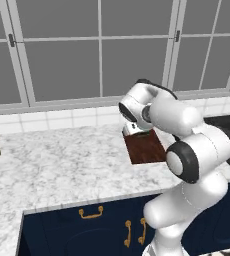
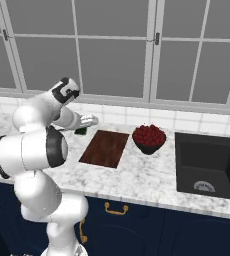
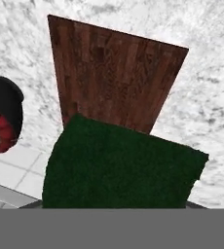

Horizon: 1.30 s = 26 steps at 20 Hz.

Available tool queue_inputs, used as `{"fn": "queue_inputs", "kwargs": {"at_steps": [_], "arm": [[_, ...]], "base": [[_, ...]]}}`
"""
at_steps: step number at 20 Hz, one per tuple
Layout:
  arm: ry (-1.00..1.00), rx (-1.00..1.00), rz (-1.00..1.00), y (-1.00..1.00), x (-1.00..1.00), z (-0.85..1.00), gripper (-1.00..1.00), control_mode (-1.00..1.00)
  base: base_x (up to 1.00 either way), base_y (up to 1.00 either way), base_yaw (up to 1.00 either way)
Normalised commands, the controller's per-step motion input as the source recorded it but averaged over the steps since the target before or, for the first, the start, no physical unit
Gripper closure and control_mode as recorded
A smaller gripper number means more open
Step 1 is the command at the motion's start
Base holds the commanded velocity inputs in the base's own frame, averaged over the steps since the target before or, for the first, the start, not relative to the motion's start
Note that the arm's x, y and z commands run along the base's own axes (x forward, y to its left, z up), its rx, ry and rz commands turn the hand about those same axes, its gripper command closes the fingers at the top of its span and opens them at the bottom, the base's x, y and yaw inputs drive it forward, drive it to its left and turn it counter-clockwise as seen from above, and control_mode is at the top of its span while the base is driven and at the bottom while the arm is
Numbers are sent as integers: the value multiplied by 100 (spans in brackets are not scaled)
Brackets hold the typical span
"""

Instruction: Pick up the sponge from the counter and clean the cutting board by briefly scrubbing or pressing down on the cutting board. Once finished, release the sponge.

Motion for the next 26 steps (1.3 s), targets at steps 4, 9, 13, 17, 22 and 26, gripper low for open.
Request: {"fn": "queue_inputs", "kwargs": {"at_steps": [4,9,13,17,22,26], "arm": [[-87,-21,24,-76,-56,67,100,-100],[-89,-35,30,-99,-57,38,100,-100],[-70,-48,33,-86,-43,55,100,-100],[-34,-69,28,-44,-16,22,100,-100],[8,-86,25,13,12,-43,100,-100],[30,-99,22,61,29,-65,100,-100]], "base": [[0,0,0],[0,0,0],[0,0,0],[0,0,0],[0,0,0],[0,0,0]]}}
